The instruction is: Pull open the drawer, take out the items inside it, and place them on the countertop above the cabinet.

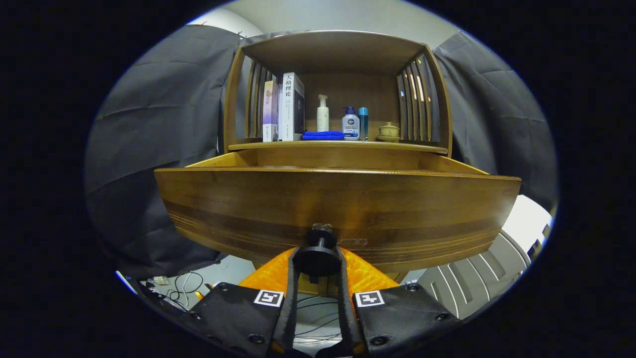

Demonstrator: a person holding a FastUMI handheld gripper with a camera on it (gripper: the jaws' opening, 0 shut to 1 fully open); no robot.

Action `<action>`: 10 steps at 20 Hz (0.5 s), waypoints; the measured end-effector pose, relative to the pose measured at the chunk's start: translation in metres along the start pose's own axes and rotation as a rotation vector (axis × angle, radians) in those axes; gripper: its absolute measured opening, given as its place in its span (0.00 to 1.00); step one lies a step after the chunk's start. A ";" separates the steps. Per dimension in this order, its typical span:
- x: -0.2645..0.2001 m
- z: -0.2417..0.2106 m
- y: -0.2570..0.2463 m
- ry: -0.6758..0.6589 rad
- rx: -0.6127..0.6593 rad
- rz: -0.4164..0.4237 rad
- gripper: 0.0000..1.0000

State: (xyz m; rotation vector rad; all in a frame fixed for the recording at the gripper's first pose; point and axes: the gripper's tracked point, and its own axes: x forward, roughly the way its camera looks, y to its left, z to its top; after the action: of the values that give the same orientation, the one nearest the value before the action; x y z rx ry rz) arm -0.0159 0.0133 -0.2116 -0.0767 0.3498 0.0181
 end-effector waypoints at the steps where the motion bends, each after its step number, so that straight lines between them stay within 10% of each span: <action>1: -0.002 0.000 -0.002 0.002 0.011 -0.003 0.43; 10: -0.008 0.011 -0.018 -0.011 0.032 -0.021 0.99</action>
State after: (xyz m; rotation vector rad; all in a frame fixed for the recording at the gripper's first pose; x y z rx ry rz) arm -0.0192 -0.0036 -0.1973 -0.0482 0.3386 -0.0079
